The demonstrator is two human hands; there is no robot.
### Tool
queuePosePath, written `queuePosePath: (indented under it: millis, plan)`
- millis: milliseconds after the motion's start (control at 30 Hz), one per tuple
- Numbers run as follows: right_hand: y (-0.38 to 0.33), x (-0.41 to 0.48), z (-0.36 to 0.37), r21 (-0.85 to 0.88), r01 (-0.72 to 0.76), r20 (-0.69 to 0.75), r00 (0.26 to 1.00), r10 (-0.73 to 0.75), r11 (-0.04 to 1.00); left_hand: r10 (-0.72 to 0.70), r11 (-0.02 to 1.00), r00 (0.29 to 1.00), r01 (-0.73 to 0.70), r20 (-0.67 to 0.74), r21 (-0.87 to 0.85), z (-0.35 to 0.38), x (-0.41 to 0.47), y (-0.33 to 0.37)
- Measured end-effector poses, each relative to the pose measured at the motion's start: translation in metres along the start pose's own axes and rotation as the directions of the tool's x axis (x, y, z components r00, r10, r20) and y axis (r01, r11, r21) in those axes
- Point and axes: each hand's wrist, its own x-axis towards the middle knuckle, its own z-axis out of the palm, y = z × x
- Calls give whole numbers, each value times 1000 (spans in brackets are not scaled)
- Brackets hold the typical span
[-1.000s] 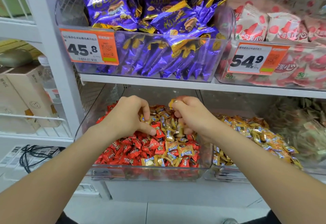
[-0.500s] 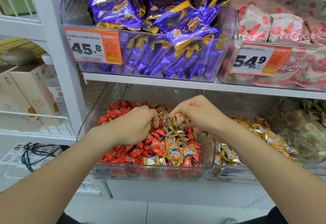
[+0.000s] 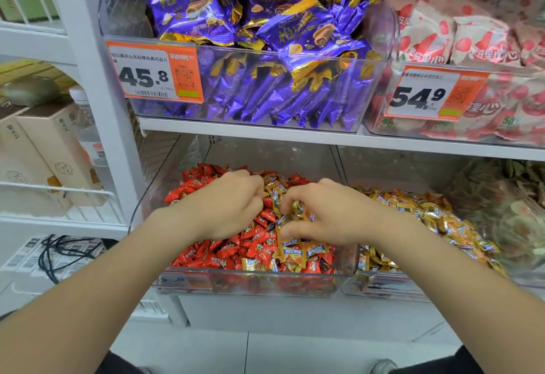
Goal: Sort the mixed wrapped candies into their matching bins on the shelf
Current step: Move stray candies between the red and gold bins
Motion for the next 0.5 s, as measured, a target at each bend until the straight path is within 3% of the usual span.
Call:
queuePosePath:
  millis: [100,233,367,500]
  plan:
    - [-3,-2,2,-71,-20,96,995,26,997,-13,994,1000,14,7,-107,-8,-4,8]
    - [-5,4,13,-259,13,86,996,10,966,-22,988,982,51,190,-146,-13,-9,13]
    - [-10,7,23,-320,55,13,998,-53,946,-78,997,945,78,318,11,-3,-13,9]
    - [-9,16,32,-334,65,21,998,-61,940,-128,974,948,65,290,218,7,-15,11]
